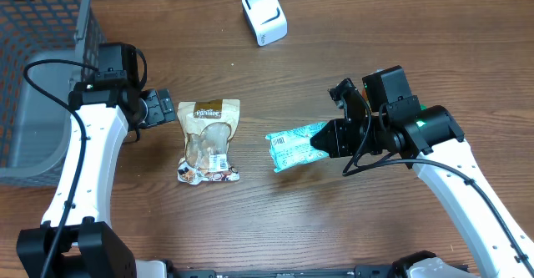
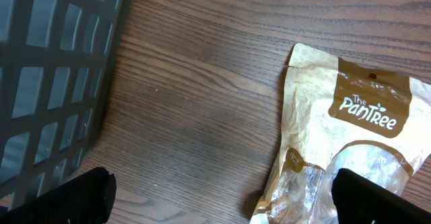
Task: Scan the item barcode
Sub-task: 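Lift the teal tissue pack off the table with the right gripper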
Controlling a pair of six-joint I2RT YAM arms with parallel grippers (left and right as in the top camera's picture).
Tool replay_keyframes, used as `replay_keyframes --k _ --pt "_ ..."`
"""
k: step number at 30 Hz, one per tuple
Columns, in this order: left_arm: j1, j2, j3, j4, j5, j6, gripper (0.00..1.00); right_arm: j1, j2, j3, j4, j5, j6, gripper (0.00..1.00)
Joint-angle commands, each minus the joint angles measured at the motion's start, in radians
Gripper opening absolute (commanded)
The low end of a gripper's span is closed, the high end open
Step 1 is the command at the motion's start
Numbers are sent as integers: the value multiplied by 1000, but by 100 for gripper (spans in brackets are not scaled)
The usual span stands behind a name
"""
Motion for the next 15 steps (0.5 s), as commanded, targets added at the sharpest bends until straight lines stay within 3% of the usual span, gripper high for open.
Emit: replay_keyframes --k 1,15 --pt "0 -7 14 1 -13 11 99 -1 -18 27 7 -19 -5 4" --pt "0 -7 14 0 -13 11 99 -1 -18 27 39 -19 -1 4"
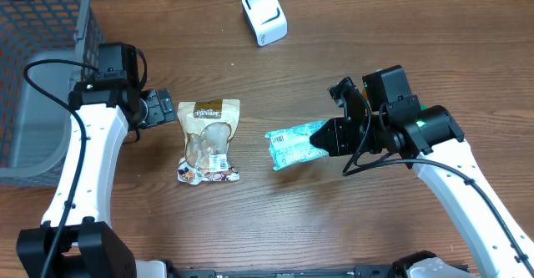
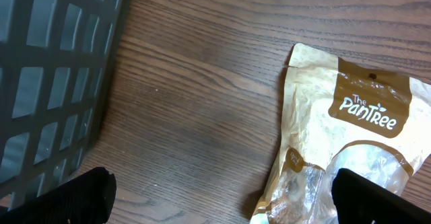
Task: Scan the item barcode
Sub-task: 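Lift the teal tissue pack off the table with the right gripper, then carry the tissue pack up to the white scanner, barcode facing it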
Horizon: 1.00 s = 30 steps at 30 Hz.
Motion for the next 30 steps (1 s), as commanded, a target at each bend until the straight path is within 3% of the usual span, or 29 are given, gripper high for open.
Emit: replay_keyframes --k 1,12,20,30 --pt "0 -7 14 1 -13 11 100 -1 -18 27 23 -20 2 4" --pt "0 -7 14 0 -13 11 100 -1 -16 101 23 31 63 4" --pt "-1 -7 14 1 -13 11 100 24 24 268 -94 125 58 4" --pt "-1 -7 14 1 -13 11 100 137 214 600 -253 323 35 4"
